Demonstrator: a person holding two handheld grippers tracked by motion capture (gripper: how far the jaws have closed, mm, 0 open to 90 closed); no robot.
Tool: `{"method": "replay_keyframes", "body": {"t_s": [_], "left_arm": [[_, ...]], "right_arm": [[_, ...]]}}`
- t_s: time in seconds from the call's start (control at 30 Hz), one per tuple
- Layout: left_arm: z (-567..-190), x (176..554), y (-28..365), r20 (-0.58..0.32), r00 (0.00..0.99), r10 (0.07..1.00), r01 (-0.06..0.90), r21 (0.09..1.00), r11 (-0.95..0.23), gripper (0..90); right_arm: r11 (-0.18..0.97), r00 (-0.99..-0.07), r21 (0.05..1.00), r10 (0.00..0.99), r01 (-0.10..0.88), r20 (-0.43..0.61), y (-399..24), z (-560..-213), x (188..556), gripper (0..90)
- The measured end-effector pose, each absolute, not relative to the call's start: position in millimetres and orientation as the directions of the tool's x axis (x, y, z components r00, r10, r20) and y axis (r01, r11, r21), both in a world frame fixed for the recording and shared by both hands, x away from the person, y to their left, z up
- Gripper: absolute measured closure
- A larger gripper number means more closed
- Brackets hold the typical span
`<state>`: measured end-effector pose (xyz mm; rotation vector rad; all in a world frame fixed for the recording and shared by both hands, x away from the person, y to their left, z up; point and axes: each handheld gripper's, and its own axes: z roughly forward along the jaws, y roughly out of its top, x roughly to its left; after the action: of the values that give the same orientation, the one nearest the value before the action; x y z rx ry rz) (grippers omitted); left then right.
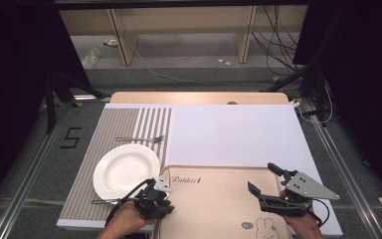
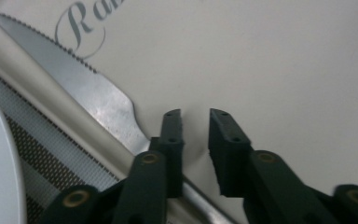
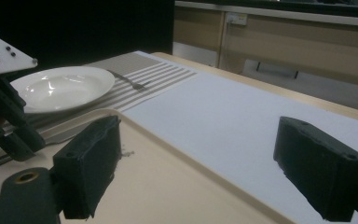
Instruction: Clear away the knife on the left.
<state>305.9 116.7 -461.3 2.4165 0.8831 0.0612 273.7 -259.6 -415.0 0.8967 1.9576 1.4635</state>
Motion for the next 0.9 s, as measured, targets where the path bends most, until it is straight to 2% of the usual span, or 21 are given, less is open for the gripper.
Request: {"method": "replay_keyframes", "body": {"t_s": [0.1, 0.27, 0.57, 0.9], "left_arm": [[-455.3, 307.7, 119.0, -0.152, 0.772, 0.617, 0.584, 0.552, -0.595, 55.3], [-448.8, 310.7, 124.2, -0.191, 0.752, 0.631, 0.602, 0.589, -0.539, 42.4], [-439.1, 312.7, 132.4, -0.174, 0.755, 0.632, 0.574, 0.641, -0.51, 29.3], [-427.5, 314.3, 143.2, -0.17, 0.742, 0.649, 0.557, 0.694, -0.455, 22.2]], "right_arm": [[0.19, -0.638, 0.963, 0.77, 0.192, -0.025, -259.5, -415.0, 273.7, 15.6], [0.189, -0.638, 0.964, 0.77, 0.188, -0.027, -259.2, -415.1, 273.9, 15.6], [0.19, -0.638, 0.963, 0.77, 0.193, -0.024, -259.5, -414.9, 273.7, 15.6], [0.189, -0.639, 0.964, 0.769, 0.189, -0.025, -259.7, -414.8, 273.7, 15.6]]}}
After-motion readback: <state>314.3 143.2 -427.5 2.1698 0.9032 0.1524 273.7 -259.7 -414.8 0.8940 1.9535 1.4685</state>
